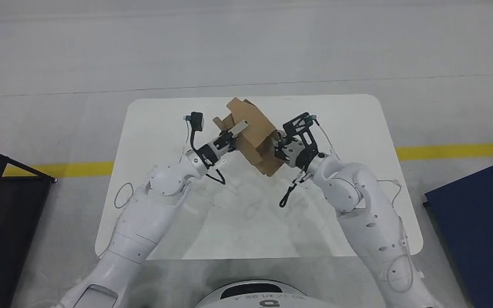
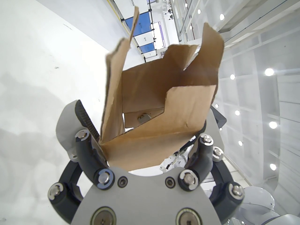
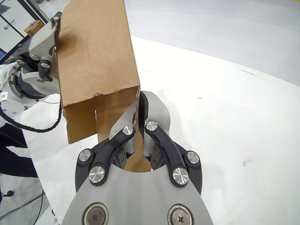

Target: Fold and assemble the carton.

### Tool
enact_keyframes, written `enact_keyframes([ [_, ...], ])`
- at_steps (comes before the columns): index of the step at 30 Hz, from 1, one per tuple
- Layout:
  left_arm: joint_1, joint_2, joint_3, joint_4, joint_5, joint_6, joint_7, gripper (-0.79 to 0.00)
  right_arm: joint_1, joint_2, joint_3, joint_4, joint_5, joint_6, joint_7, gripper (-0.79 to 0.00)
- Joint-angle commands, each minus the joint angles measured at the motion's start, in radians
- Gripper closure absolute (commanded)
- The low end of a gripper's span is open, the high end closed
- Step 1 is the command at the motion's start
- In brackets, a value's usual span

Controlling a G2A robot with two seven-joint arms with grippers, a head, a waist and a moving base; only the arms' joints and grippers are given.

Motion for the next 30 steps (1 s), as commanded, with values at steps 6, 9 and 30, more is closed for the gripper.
enact_keyframes([
  [6,0.012,-0.001,-0.037,0.029,-0.157,-0.031,-0.060,-0.785,0.011,-0.001,0.009,0.032,0.104,0.007,-0.016,0.000],
  [9,0.032,0.008,-0.087,0.062,-0.213,-0.039,-0.093,-0.785,0.007,0.001,0.031,0.036,0.164,-0.006,-0.022,0.000],
  [30,0.087,0.048,-0.189,0.051,-0.020,-0.083,-0.181,-0.785,0.042,0.009,0.028,0.073,0.189,0.061,-0.002,0.000],
])
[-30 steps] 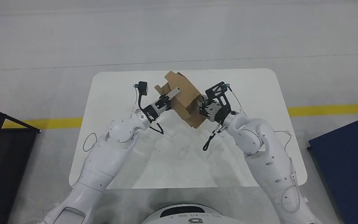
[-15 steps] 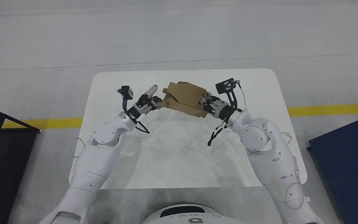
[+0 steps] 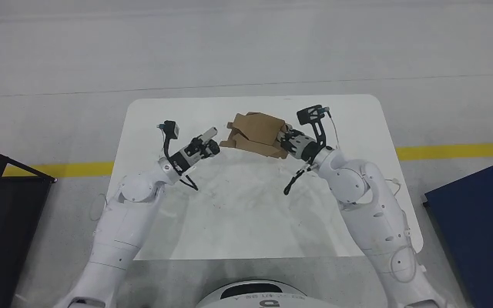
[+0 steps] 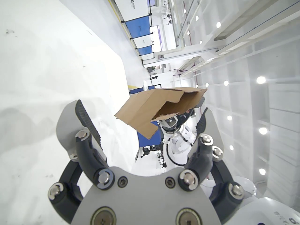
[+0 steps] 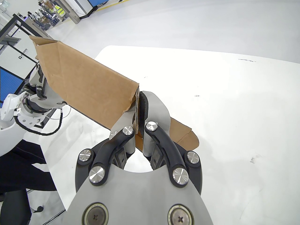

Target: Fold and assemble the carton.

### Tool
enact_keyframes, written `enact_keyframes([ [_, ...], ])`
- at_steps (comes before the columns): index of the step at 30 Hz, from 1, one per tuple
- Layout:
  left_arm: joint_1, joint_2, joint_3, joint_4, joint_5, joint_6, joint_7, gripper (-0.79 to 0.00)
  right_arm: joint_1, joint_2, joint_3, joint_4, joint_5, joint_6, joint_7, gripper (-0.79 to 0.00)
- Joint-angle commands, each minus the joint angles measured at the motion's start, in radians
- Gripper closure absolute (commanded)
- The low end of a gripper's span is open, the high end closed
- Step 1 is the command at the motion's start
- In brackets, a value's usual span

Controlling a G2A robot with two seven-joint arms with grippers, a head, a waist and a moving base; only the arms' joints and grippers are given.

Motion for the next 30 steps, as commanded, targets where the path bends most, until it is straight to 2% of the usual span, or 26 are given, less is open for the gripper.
enact_keyframes([
  [1,-0.007,0.001,0.001,0.003,0.033,-0.003,0.007,-0.785,0.004,0.000,-0.003,0.005,-0.001,0.005,-0.001,0.000],
  [3,-0.017,0.002,0.008,0.007,0.082,-0.002,0.017,-0.782,0.009,0.000,-0.007,0.009,-0.002,0.008,-0.003,0.000],
  [5,-0.028,0.003,0.018,0.014,0.149,0.003,0.035,-0.711,0.014,0.000,-0.010,0.013,0.000,0.012,-0.003,0.000],
  [9,-0.052,-0.001,0.048,0.025,0.213,0.018,0.069,-0.496,0.023,0.000,-0.017,0.021,0.006,0.018,-0.006,0.000],
  [12,-0.072,-0.003,0.066,0.039,0.231,0.023,0.067,-0.379,0.029,0.000,-0.021,0.025,0.012,0.019,-0.009,0.000],
  [20,-0.113,-0.009,0.102,0.068,0.224,0.004,0.019,-0.376,0.043,0.000,-0.034,0.033,0.027,0.023,-0.012,0.000],
  [24,-0.124,-0.009,0.103,0.081,0.221,-0.003,0.026,-0.311,0.050,0.000,-0.041,0.039,0.029,0.026,-0.010,0.000],
  [25,-0.125,-0.009,0.102,0.084,0.222,-0.004,0.029,-0.240,0.051,0.000,-0.042,0.041,0.031,0.028,-0.010,0.000],
  [26,-0.127,-0.008,0.100,0.086,0.223,-0.006,0.030,-0.065,0.052,0.000,-0.043,0.042,0.032,0.028,-0.010,0.000],
  [27,-0.128,-0.008,0.095,0.090,0.223,-0.007,0.037,-0.006,0.054,0.000,-0.042,0.043,0.034,0.031,-0.010,0.000],
  [30,-0.128,-0.006,0.085,0.099,0.215,-0.008,0.039,0.000,0.056,0.001,-0.039,0.043,0.050,0.032,-0.012,0.000],
])
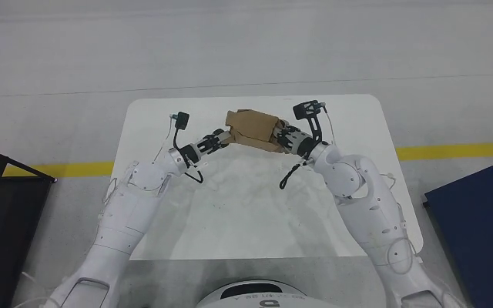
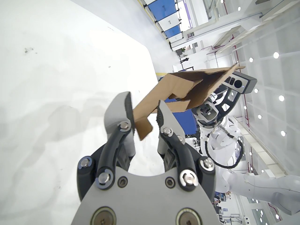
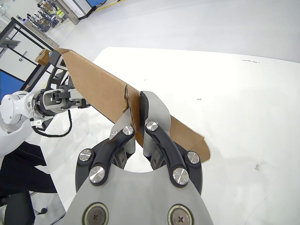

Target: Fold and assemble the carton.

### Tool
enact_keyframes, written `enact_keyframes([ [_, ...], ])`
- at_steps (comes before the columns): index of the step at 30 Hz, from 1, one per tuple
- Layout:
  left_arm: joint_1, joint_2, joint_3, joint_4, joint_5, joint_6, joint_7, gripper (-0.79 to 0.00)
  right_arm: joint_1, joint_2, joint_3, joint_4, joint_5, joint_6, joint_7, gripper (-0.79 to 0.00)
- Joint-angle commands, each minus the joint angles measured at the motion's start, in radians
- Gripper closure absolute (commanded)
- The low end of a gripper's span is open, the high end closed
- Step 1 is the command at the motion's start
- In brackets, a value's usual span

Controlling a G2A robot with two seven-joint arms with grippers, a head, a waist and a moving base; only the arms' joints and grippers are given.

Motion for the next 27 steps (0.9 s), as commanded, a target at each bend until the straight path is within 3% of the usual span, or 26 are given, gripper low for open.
enact_keyframes([
  [1,0.001,0.002,-0.007,0.004,-0.010,-0.001,-0.004,-0.095,0.001,0.000,0.003,-0.001,0.011,0.000,-0.002,0.000],
  [2,0.004,0.003,-0.012,0.006,-0.020,-0.003,-0.008,-0.323,0.001,0.000,0.005,0.000,0.019,0.001,-0.004,0.000],
  [3,0.007,0.004,-0.016,0.007,-0.027,-0.006,-0.015,-0.613,0.002,0.001,0.007,0.000,0.024,0.001,-0.003,0.000],
  [4,0.010,0.005,-0.021,0.008,-0.030,-0.010,-0.022,-0.773,0.003,0.001,0.009,-0.001,0.027,0.002,-0.004,0.000],
  [18,0.033,0.013,-0.030,0.000,-0.129,-0.027,-0.110,-0.785,0.006,0.004,0.000,-0.017,0.056,-0.013,-0.002,0.000],
  [21,0.034,0.012,-0.030,-0.001,-0.172,-0.030,-0.119,-0.736,0.002,0.006,0.000,-0.023,0.056,-0.017,0.000,0.000],
  [25,0.042,0.010,-0.048,0.011,-0.302,-0.031,-0.137,-0.733,-0.005,0.009,0.008,-0.034,0.054,-0.025,0.000,0.000],
  [27,0.042,0.010,-0.063,0.036,-0.350,-0.025,-0.133,-0.656,-0.012,0.011,0.012,-0.044,0.068,-0.043,-0.003,0.000],
])
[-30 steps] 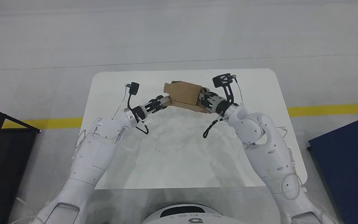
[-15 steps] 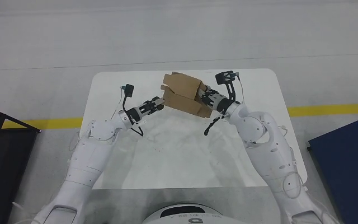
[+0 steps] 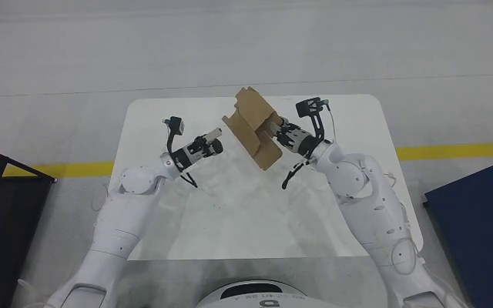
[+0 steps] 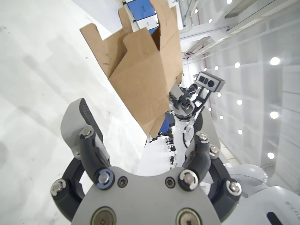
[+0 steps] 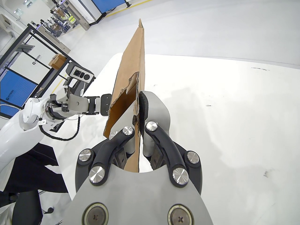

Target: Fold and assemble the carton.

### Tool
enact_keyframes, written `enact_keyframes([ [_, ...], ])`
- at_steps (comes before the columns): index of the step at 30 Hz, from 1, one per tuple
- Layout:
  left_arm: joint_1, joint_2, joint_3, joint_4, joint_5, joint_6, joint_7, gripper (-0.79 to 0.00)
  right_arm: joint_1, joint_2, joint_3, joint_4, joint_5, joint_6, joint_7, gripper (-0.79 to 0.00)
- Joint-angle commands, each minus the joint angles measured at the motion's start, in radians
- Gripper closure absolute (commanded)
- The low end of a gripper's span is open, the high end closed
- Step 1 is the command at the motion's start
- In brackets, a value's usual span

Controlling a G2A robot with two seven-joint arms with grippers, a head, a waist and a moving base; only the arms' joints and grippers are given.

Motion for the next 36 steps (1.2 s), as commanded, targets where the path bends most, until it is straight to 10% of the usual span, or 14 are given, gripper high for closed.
enact_keyframes([
  [1,-0.003,0.000,-0.010,0.025,-0.032,0.009,0.008,-0.622,-0.006,0.002,0.005,-0.008,0.015,-0.018,-0.001,0.000],
  [14,-0.049,-0.019,0.026,0.106,-0.190,0.029,-0.053,-0.588,-0.014,0.009,0.020,-0.012,0.143,-0.091,0.023,0.000],
  [22,-0.069,-0.026,0.041,0.124,-0.193,0.006,-0.039,-0.326,-0.022,0.014,0.022,-0.012,0.156,-0.100,0.021,0.000],
  [36,-0.075,-0.028,0.044,0.137,-0.184,-0.007,-0.047,-0.311,-0.042,0.024,0.019,-0.031,0.164,-0.126,0.037,0.000],
])
